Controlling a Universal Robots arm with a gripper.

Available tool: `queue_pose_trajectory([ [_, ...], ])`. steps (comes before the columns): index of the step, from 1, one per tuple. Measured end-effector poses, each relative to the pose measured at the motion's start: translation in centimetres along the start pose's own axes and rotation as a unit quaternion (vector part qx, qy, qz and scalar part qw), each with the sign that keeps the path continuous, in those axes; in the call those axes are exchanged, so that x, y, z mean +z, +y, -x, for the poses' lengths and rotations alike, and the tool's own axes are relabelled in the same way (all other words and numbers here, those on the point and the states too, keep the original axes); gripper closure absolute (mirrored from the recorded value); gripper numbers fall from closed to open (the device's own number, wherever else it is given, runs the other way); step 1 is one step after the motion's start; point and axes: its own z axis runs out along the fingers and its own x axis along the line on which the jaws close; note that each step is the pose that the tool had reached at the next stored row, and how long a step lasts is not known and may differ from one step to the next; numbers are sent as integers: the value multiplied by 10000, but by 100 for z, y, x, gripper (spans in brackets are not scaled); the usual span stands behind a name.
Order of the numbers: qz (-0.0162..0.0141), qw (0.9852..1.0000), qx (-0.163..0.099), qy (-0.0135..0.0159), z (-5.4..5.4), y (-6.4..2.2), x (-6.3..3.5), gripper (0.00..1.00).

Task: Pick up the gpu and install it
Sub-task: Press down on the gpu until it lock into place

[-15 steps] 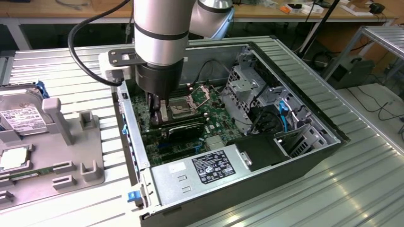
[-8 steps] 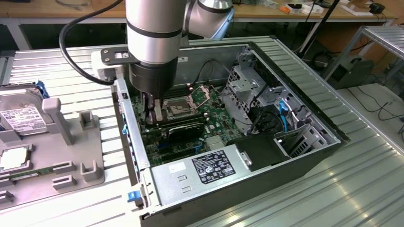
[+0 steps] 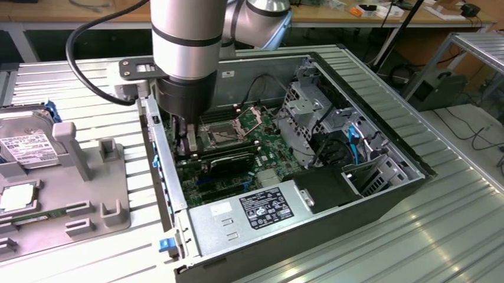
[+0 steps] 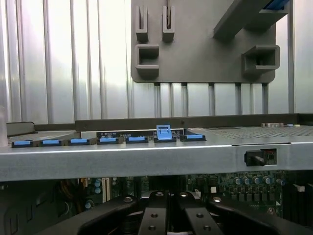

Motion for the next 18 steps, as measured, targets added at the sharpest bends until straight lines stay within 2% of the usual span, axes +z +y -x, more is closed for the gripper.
queue_pose_trajectory([
  [2,22,10000,0,1,0,2,-2,90],
  [18,21,10000,0,1,-2,80,2,90],
])
